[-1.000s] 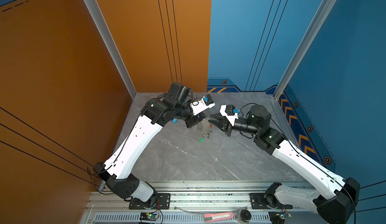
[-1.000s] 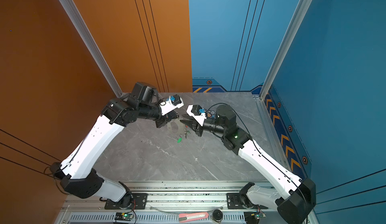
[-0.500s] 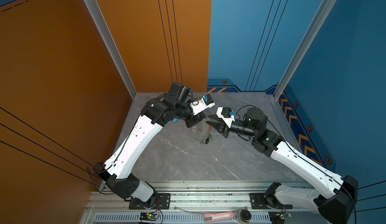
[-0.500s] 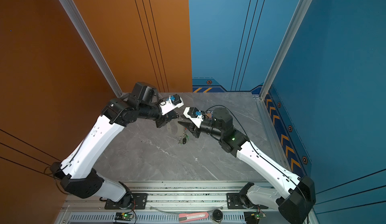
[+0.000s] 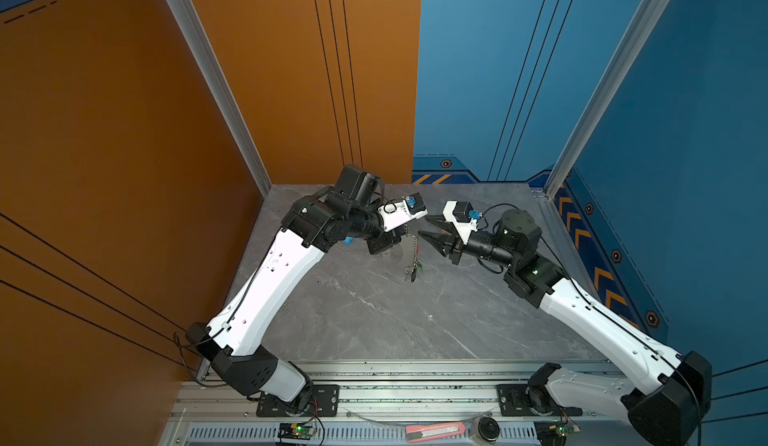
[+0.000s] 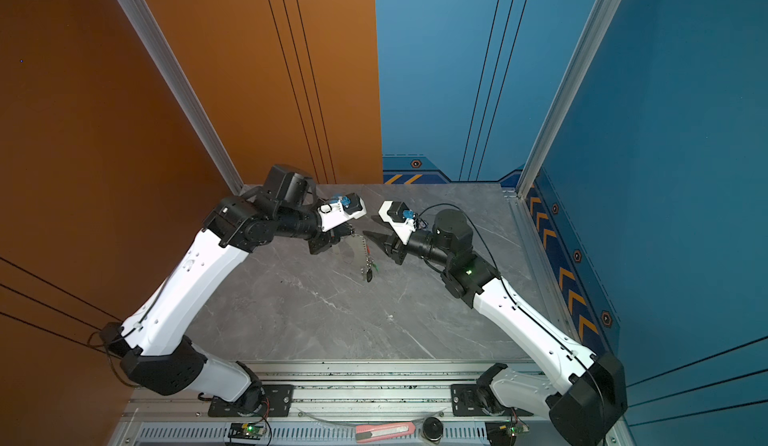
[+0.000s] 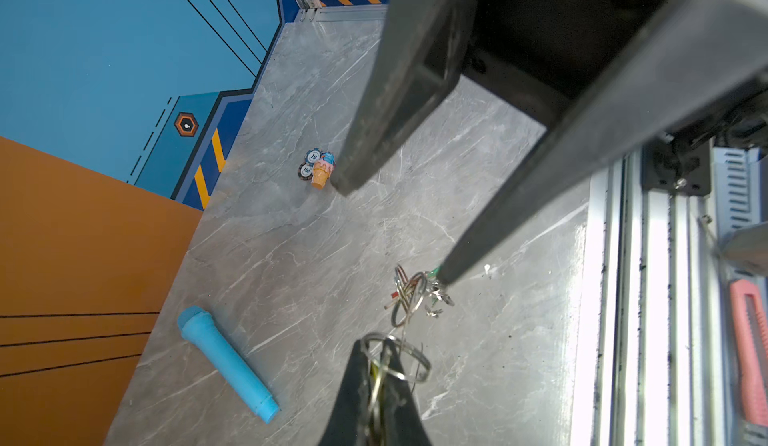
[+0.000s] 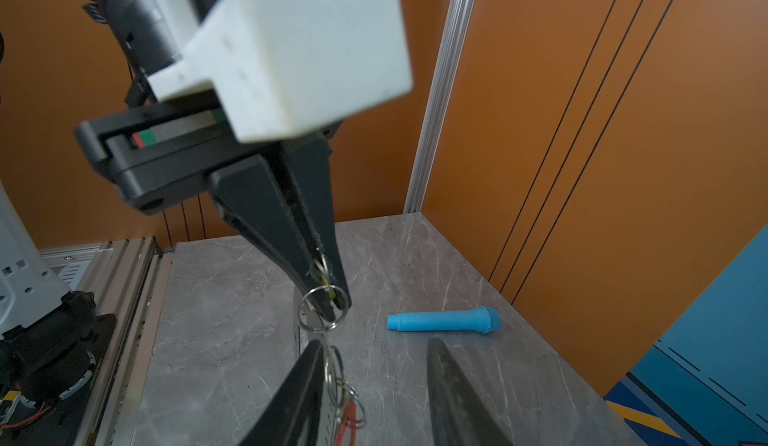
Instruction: Remove the keys from the keyring
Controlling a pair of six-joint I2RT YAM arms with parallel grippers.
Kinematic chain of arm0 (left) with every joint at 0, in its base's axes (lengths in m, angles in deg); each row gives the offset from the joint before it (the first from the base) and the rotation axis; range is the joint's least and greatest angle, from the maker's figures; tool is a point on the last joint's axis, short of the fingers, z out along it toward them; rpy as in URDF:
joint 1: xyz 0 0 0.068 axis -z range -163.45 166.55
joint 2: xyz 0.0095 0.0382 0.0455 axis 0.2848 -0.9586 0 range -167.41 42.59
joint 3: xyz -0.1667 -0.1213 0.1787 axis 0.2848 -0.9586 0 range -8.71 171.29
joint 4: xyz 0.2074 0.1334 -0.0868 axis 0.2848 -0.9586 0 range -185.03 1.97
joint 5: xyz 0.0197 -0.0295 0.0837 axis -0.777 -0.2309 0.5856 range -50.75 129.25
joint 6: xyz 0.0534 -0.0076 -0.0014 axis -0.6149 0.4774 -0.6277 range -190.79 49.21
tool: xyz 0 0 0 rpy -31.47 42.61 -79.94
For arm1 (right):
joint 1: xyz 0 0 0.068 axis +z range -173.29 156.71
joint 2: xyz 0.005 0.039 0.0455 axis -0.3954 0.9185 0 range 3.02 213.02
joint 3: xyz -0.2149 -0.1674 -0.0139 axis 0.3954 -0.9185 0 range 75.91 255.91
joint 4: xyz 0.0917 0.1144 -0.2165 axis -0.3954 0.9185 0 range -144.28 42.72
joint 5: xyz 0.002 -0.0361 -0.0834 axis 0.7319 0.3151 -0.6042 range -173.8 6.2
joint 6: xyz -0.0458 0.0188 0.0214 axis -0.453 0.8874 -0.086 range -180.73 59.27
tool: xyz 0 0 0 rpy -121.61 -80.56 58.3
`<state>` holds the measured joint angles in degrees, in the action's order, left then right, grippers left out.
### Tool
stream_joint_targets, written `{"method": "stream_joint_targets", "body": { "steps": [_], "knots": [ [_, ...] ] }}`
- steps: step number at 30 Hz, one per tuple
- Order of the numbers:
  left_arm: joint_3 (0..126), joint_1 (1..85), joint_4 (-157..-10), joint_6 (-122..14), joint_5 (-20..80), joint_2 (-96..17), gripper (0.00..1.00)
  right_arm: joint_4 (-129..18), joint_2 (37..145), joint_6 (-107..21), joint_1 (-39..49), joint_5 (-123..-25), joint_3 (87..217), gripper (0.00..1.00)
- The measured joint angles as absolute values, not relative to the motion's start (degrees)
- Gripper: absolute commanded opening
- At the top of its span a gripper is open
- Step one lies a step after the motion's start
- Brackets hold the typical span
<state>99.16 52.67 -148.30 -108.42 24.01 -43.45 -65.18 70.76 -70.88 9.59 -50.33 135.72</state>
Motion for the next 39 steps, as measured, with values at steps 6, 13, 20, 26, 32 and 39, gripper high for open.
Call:
{"method": "stream_joint_targets", "body": {
  "steps": [6,13,20,26,32,39],
  "knots": [
    [99.0,53.6,-148.3,-113.2,27.0,-43.4,0.0,-63.6,73.2,-70.3,8.5,-46.4,138.3,0.34],
    [99.1,54.0,-148.3,-116.2,29.2,-43.5,0.0,-62.7,77.4,-68.9,8.5,-40.9,140.9,0.31],
    [101.3,54.1,-148.2,-112.8,31.6,-44.5,0.0,-62.3,76.4,-68.4,9.6,-41.7,140.6,0.39],
    [101.3,54.3,-148.3,-107.3,34.4,-45.5,0.0,-65.5,70.1,-68.4,14.3,-50.2,134.7,0.37],
    [101.3,54.6,-148.3,-101.6,35.0,-45.7,0.0,-69.8,69.7,-68.6,19.8,-59.0,131.4,0.31],
    [101.3,54.9,-148.3,-98.2,34.9,-45.7,0.0,-73.6,72.9,-69.7,22.0,-66.2,131.3,0.29]
  ]
}}
